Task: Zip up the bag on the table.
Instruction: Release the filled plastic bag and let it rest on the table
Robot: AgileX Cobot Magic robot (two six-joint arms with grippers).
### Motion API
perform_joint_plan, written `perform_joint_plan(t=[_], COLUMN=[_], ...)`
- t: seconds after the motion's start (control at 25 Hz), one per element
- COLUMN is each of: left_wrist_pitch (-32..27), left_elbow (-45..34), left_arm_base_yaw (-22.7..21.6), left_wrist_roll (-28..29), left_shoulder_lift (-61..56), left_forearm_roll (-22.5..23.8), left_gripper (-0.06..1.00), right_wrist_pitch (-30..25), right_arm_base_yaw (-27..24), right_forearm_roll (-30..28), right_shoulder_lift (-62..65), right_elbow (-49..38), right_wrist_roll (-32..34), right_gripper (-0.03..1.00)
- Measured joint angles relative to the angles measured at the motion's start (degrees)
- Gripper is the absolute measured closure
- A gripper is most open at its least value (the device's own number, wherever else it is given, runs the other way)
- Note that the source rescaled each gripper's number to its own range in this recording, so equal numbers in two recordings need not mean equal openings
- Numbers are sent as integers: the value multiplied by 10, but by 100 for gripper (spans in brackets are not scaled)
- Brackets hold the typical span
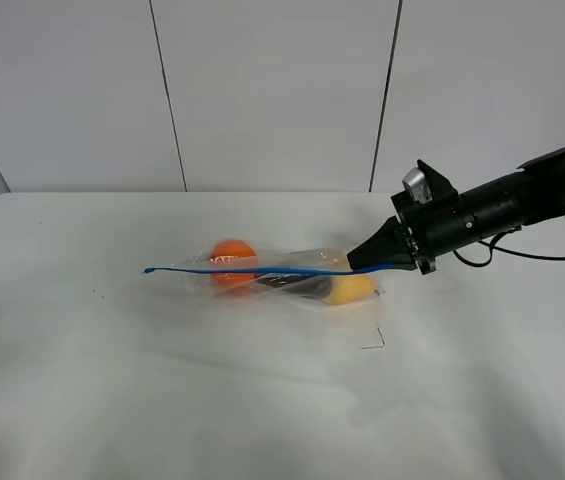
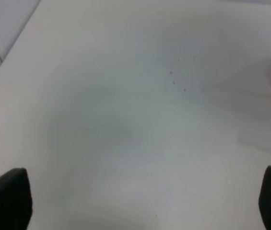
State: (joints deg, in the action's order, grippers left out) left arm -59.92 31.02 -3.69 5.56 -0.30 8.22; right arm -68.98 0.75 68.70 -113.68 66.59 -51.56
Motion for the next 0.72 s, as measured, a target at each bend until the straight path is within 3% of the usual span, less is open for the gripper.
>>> perform_joint_plan(t=[0.72], left_wrist_pitch=[-8], left_elbow=[-27], left_arm_base_yaw=[0], left_wrist_roll=[-7], left_shoulder_lift=[-1], left_forearm_roll=[-5], left_gripper=[-4], right_wrist_pitch=[0], right_arm_base_yaw=[0], right_forearm_roll=[-2], right_shoulder_lift=[0], right_elbow=[0], right_wrist_roll=[-2], right_gripper=[97])
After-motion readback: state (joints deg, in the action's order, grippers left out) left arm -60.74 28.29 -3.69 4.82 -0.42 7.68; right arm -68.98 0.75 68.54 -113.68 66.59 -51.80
